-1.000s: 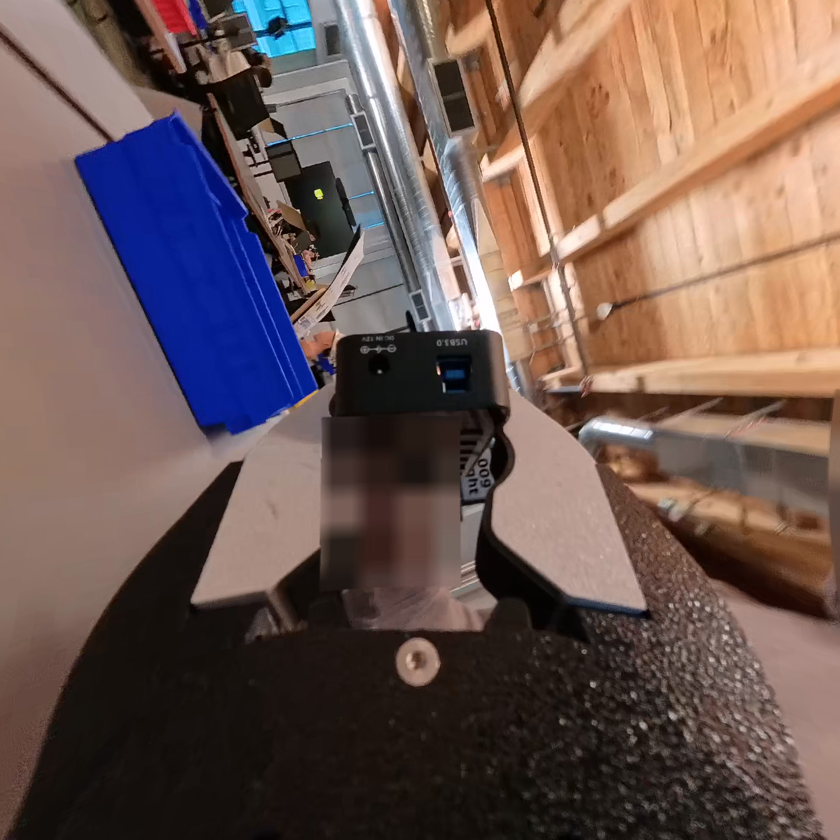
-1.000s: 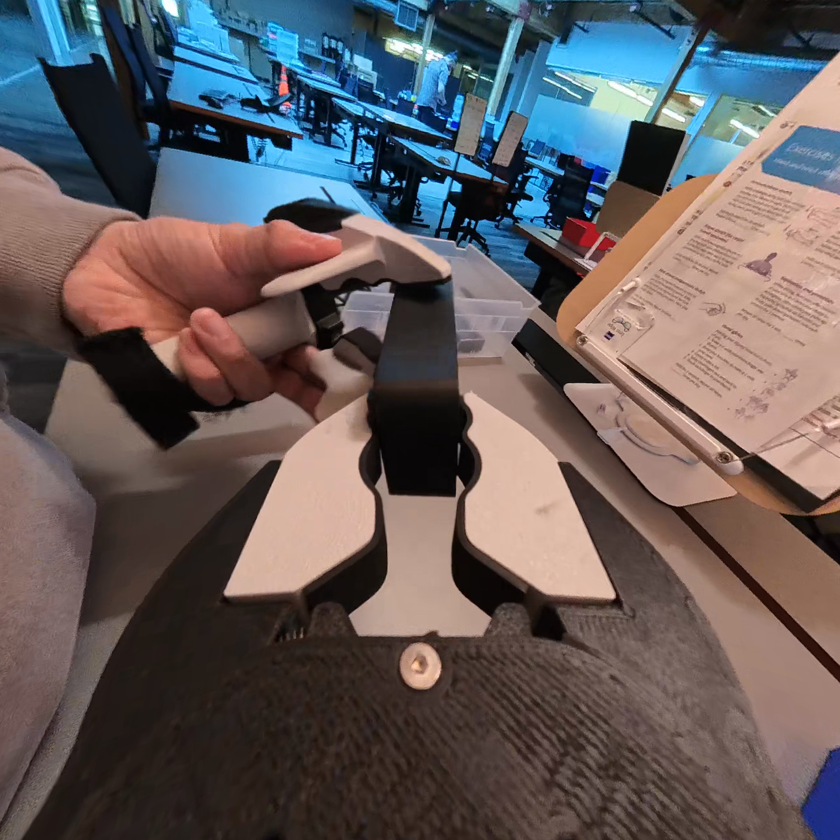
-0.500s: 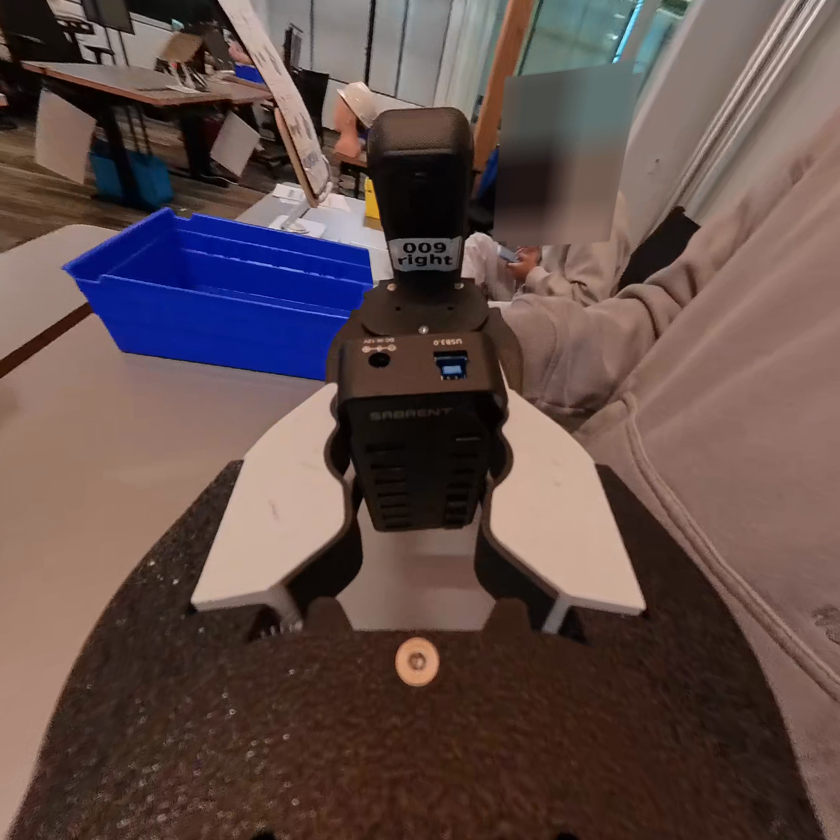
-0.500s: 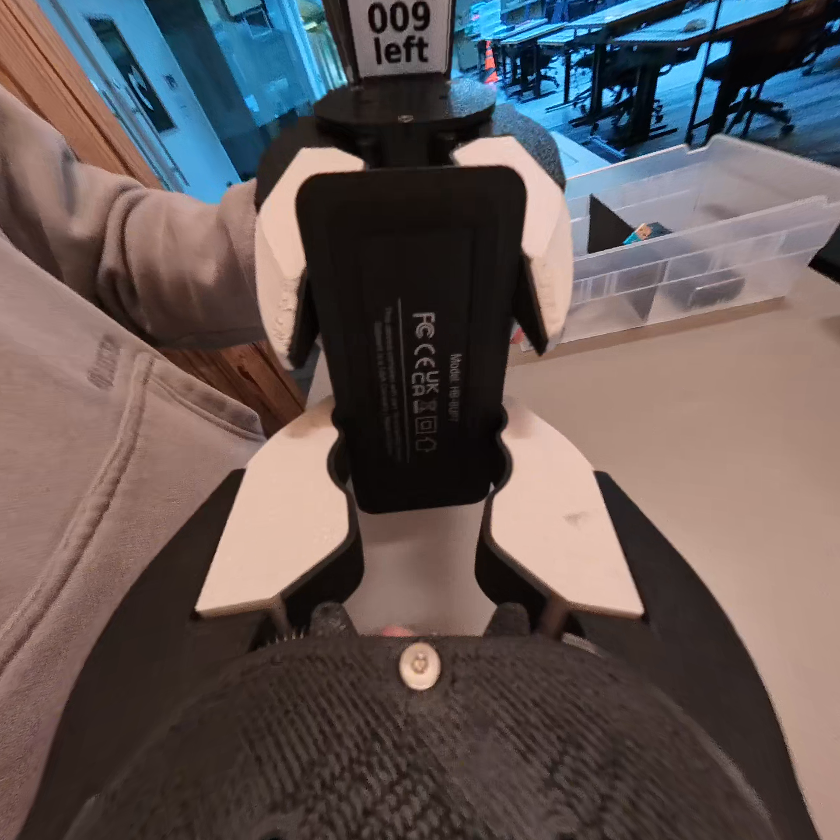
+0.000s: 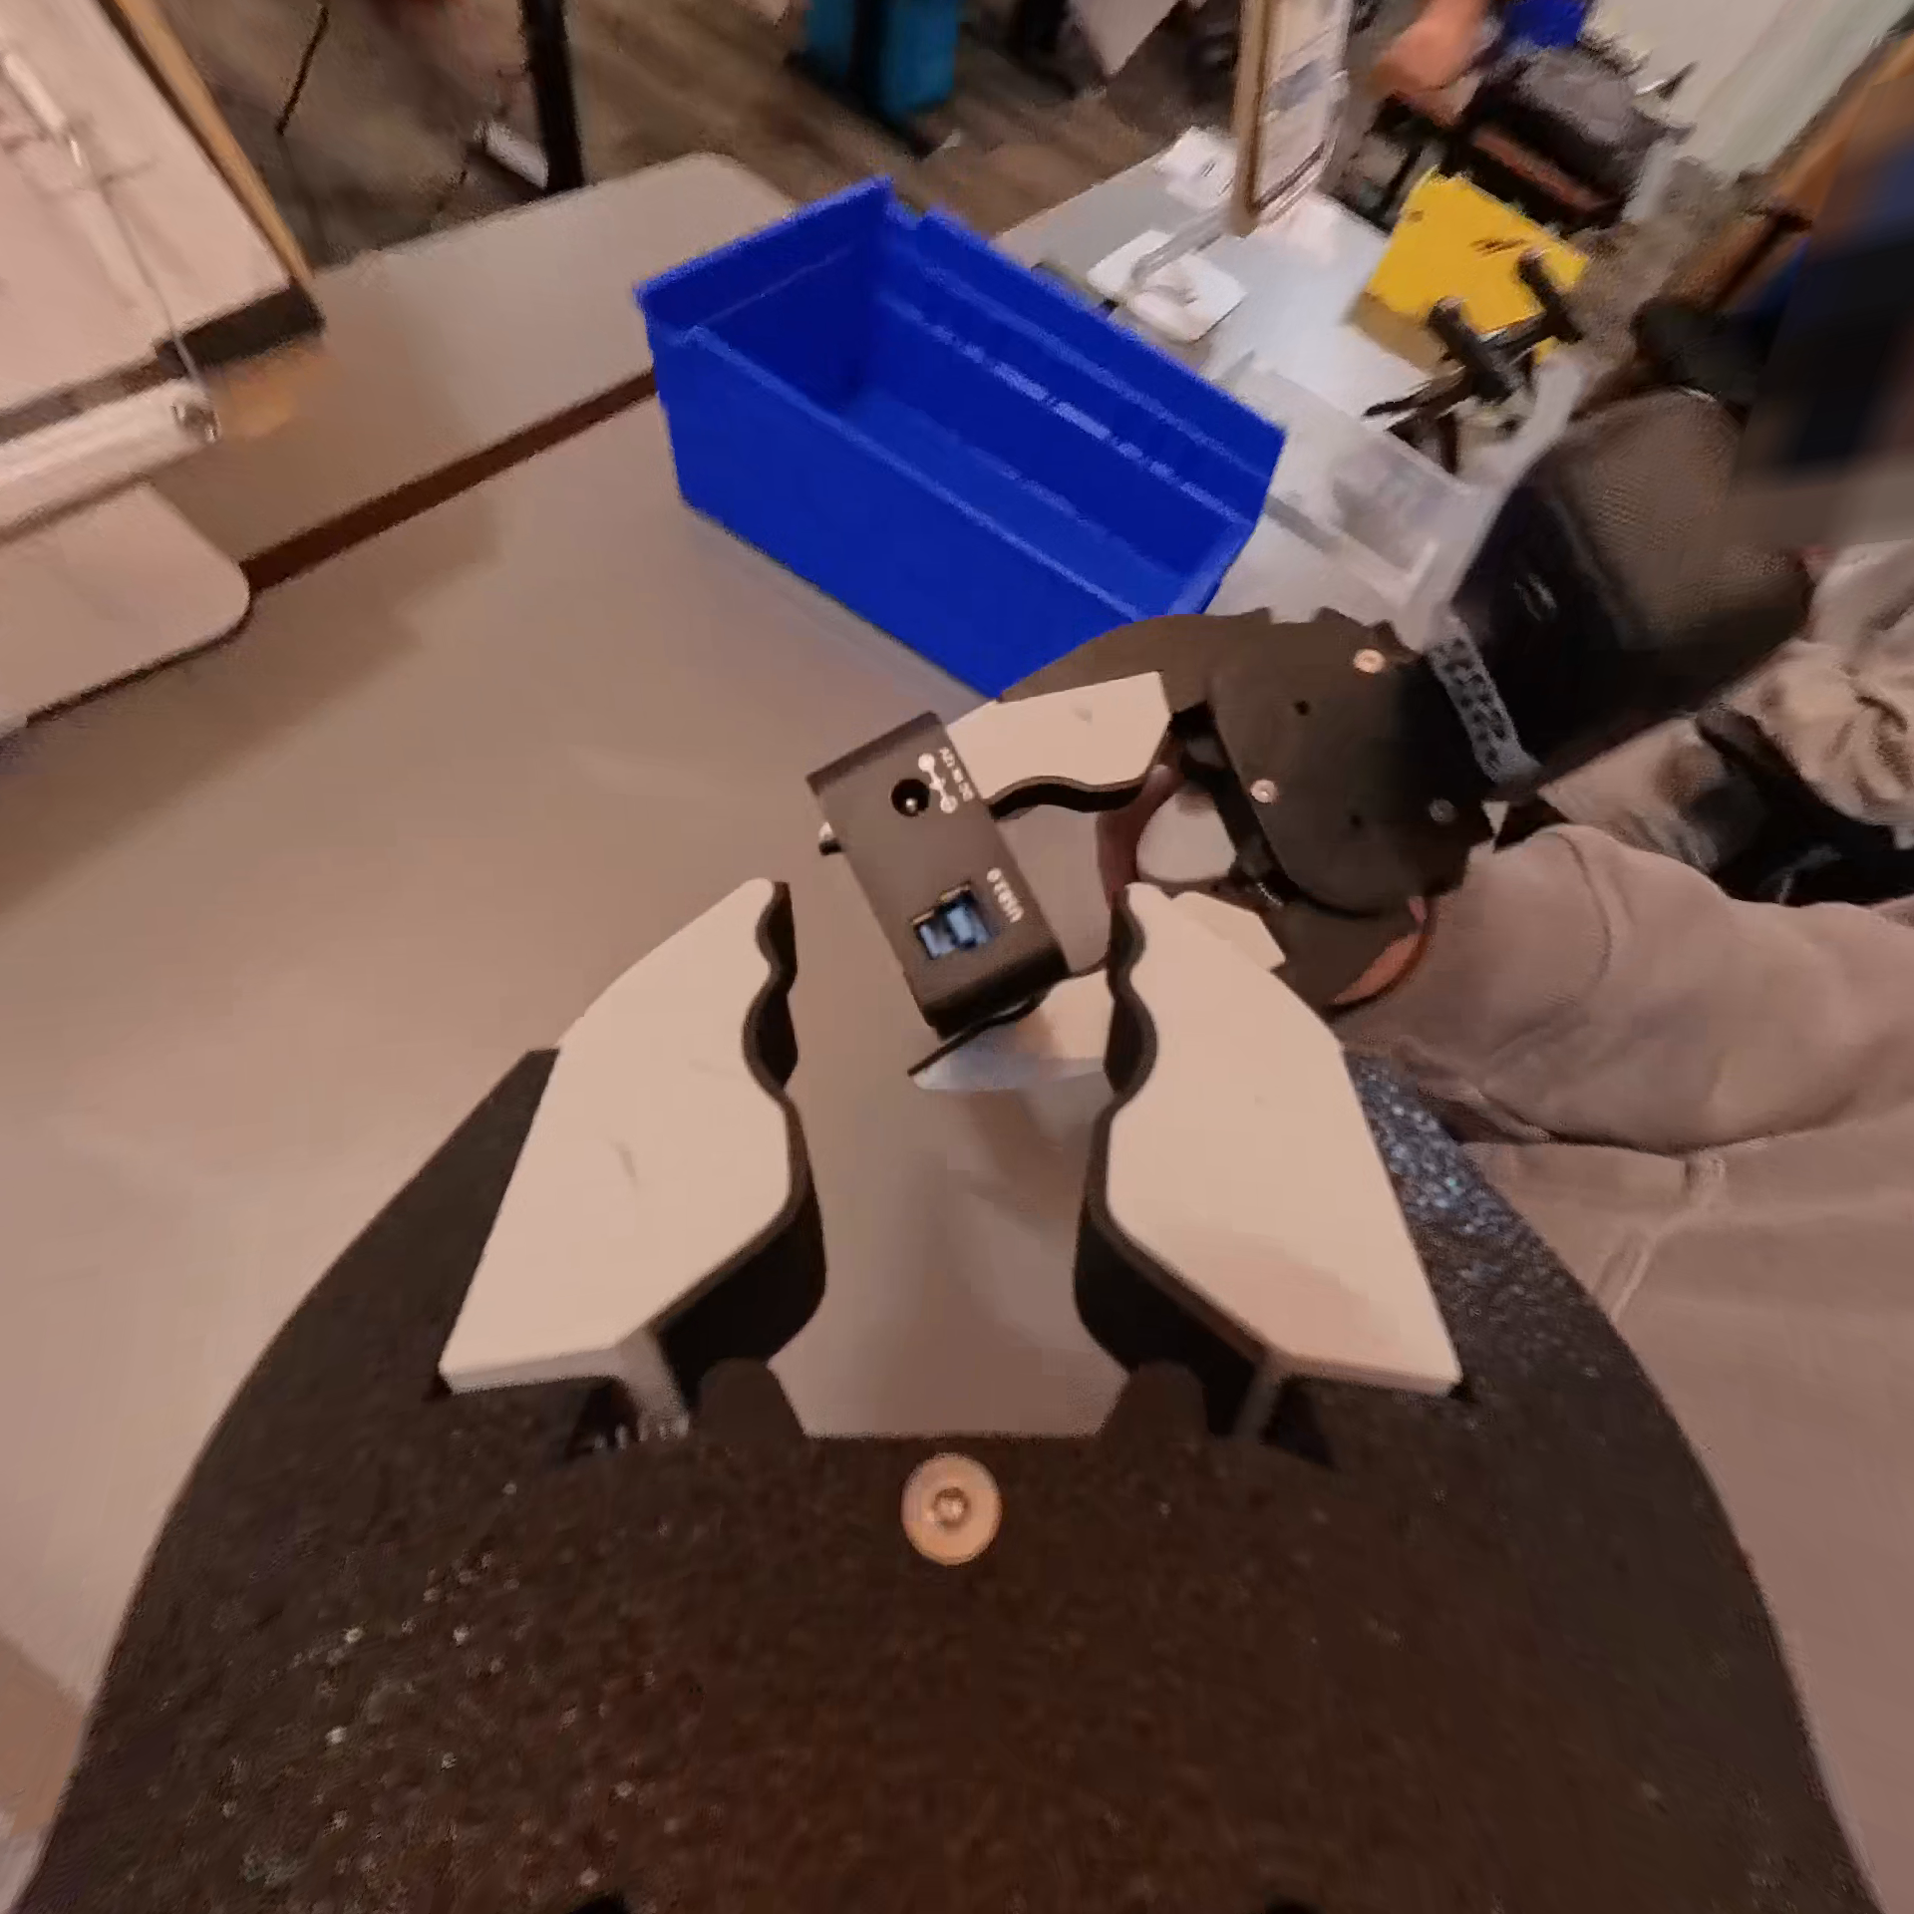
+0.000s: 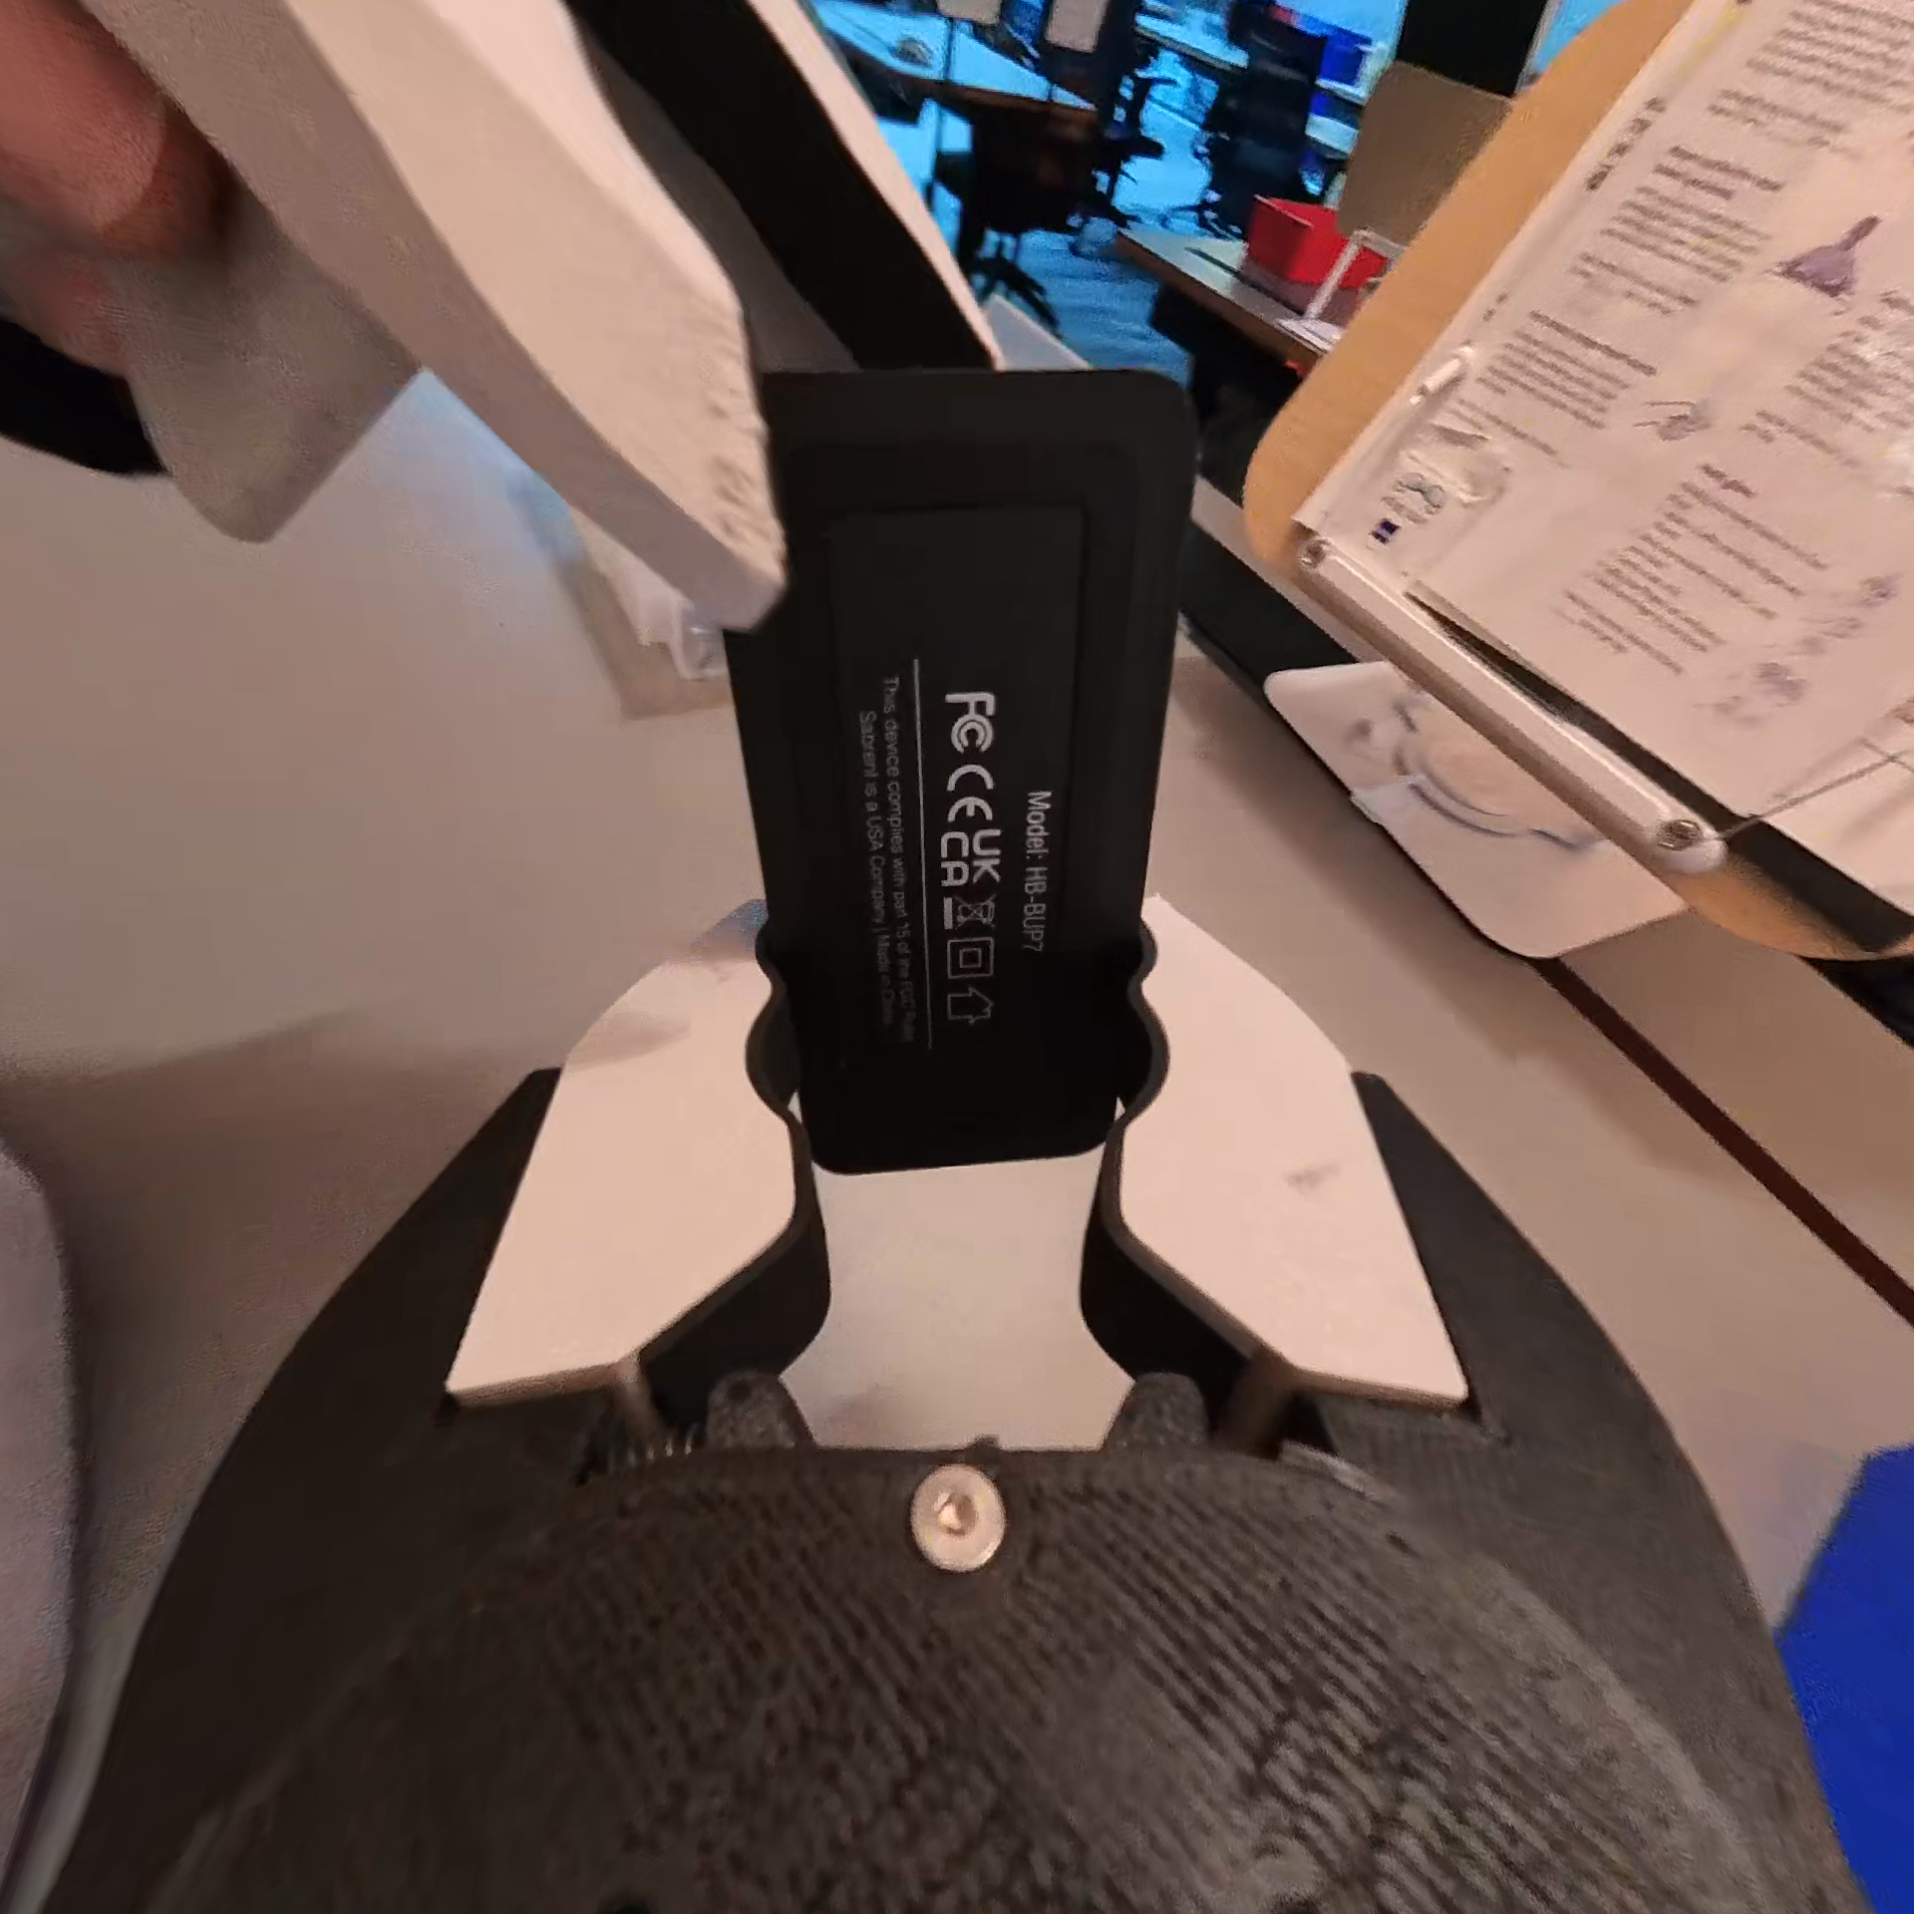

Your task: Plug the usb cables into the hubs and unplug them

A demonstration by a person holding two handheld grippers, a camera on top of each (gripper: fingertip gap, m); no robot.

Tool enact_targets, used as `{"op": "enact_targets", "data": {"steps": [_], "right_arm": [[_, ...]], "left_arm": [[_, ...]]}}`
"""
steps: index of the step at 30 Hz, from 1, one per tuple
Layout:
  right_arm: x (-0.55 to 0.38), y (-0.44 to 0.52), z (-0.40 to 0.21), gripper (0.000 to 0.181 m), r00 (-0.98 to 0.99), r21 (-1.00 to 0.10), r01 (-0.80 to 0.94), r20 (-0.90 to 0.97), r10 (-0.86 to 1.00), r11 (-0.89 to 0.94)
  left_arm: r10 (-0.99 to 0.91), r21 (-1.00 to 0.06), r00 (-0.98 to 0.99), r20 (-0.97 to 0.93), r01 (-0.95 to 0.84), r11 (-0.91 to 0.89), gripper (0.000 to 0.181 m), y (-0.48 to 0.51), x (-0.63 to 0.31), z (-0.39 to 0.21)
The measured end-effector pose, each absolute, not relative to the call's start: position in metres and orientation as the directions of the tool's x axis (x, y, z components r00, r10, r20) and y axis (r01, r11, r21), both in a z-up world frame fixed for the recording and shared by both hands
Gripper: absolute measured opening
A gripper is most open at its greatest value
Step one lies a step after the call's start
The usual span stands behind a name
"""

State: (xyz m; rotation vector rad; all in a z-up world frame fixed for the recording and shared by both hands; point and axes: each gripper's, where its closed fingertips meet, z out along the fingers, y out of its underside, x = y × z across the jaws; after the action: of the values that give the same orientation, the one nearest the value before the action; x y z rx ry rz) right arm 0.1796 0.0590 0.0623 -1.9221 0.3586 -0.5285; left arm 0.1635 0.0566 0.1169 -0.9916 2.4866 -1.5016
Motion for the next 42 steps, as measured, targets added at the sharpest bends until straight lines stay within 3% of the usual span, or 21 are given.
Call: {"op": "enact_targets", "data": {"steps": [1,3,7,11,14,18,26,31,34,37,42], "right_arm": [[0.18,0.06,0.06,0.059,0.85,-0.914,-0.002,0.212,-0.482,-0.406],[0.179,0.064,0.057,0.059,0.849,-0.905,0.0,0.225,-0.478,-0.426],[0.187,0.058,0.047,0.059,0.808,-0.875,-0.005,0.282,-0.518,-0.484],[0.186,0.066,0.056,0.064,0.81,-0.918,0.012,0.241,-0.534,-0.397],[0.189,0.07,0.064,0.073,0.796,-0.931,0.023,0.237,-0.557,-0.364],[0.196,0.073,0.066,0.071,0.803,-0.962,-0.027,0.141,-0.58,-0.271],[0.204,0.08,0.059,0.071,0.776,-0.95,-0.073,0.138,-0.615,-0.304],[0.202,0.084,0.06,0.071,0.782,-0.962,-0.088,0.095,-0.615,-0.26],[0.195,0.088,0.059,0.071,0.841,-0.971,-0.155,-0.031,-0.54,-0.185],[0.189,0.082,0.06,0.071,0.868,-0.966,-0.241,-0.172,-0.465,-0.092],[0.183,0.055,0.074,0.071,0.863,-0.948,-0.316,-0.303,-0.404,0.036]], "left_arm": [[-0.582,-0.785,-0.769,0.265,-0.523,0.333,0.054,0.056,0.165,0.111],[-0.618,-0.754,-0.744,0.256,-0.553,0.353,0.039,0.053,0.168,0.102],[-0.681,-0.733,-0.704,0.201,-0.569,0.373,0.032,0.052,0.172,0.091],[-0.703,-0.734,-0.684,0.196,-0.577,0.357,0.027,0.044,0.172,0.094],[-0.707,-0.744,-0.684,0.178,-0.564,0.358,0.026,0.041,0.173,0.097],[-0.729,-0.761,-0.65,0.215,-0.579,0.292,0.026,0.039,0.175,0.098],[-0.786,-0.783,-0.605,0.127,-0.547,0.295,0.026,0.043,0.179,0.096],[-0.773,-0.805,-0.607,0.185,-0.545,0.235,0.028,0.041,0.177,0.101],[-0.711,-0.821,-0.66,0.243,-0.531,0.213,0.042,0.037,0.17,0.105],[-0.699,-0.877,-0.692,0.182,-0.435,0.203,0.05,0.056,0.172,0.125],[-0.822,-0.905,-0.561,0.099,-0.394,0.16,0.051,0.156,0.2,0.14]]}}
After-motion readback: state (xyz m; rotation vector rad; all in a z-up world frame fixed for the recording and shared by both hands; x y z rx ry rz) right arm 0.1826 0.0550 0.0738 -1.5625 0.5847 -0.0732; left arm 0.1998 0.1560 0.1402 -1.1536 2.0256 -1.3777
